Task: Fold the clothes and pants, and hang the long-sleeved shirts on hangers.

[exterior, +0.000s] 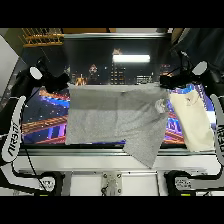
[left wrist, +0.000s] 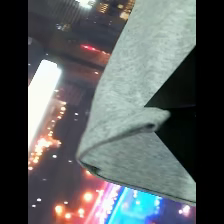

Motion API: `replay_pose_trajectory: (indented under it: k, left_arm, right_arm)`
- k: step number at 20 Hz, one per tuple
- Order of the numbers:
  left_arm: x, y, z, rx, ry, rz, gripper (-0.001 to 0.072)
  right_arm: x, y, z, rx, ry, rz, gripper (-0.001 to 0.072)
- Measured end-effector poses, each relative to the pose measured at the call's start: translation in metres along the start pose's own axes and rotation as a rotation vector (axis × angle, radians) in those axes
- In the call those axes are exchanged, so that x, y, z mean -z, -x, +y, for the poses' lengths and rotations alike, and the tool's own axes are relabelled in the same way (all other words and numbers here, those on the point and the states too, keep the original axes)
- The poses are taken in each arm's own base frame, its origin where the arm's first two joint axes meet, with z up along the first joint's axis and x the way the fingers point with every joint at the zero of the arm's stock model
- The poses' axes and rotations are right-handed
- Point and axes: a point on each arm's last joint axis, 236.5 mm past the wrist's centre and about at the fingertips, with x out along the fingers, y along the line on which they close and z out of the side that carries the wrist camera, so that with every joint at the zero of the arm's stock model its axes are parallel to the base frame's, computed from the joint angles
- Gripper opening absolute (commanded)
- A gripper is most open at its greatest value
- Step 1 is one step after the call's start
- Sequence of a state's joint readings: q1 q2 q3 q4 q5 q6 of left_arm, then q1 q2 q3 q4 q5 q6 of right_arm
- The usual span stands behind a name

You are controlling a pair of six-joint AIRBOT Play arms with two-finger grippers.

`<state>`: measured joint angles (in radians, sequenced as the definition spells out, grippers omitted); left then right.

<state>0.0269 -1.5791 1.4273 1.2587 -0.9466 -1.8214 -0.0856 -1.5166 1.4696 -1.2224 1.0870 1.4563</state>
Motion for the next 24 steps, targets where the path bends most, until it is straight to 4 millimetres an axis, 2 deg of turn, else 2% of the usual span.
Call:
replay_pose_trajectory:
  k: [2, 5, 10, 14, 15, 16, 17, 18, 21, 23, 24]
  left_arm:
    - [0.018, 0.001, 0.004, -0.003, 0.008, 0.016, 0.0008]
    - [0.053, 0.000, 0.018, -0.023, 0.015, 0.051, 0.0008]
    - [0.111, -0.009, 0.039, -0.057, 0.018, 0.116, 0.0008]
    - [0.147, -0.020, 0.049, -0.077, 0.003, 0.155, 0.0008]
    - [0.153, -0.022, 0.051, -0.079, 0.000, 0.161, 0.0012]
    - [0.158, -0.024, 0.052, -0.082, -0.002, 0.167, 0.0206]
    - [0.162, -0.024, 0.054, -0.084, -0.002, 0.172, 0.0489]
    - [0.163, -0.024, 0.054, -0.084, -0.002, 0.171, 0.0526]
    - [0.151, -0.006, 0.048, -0.063, 0.003, 0.129, 0.0526]
    - [0.144, 0.017, 0.049, -0.051, 0.009, 0.097, 0.0526]
    - [0.148, 0.028, 0.052, -0.051, 0.016, 0.093, 0.0525]
  right_arm:
    - [0.003, 0.005, -0.007, 0.032, 0.016, 0.000, 0.0017]
    - [0.025, 0.004, -0.016, 0.061, 0.020, 0.043, 0.0016]
    - [0.095, -0.011, -0.031, 0.091, 0.000, 0.164, 0.0018]
    - [0.144, -0.026, -0.041, 0.103, -0.025, 0.250, 0.0030]
    - [0.151, -0.028, -0.042, 0.104, -0.030, 0.261, 0.0078]
    - [0.155, -0.030, -0.043, 0.106, -0.033, 0.267, 0.0333]
    - [0.159, -0.031, -0.044, 0.108, -0.040, 0.271, 0.0557]
    - [0.160, -0.030, -0.044, 0.109, -0.043, 0.272, 0.0571]
    - [0.147, -0.016, -0.041, 0.109, -0.043, 0.225, 0.0571]
    - [0.133, 0.007, -0.040, 0.112, -0.040, 0.167, 0.0571]
    - [0.127, 0.021, -0.038, 0.115, -0.037, 0.133, 0.0570]
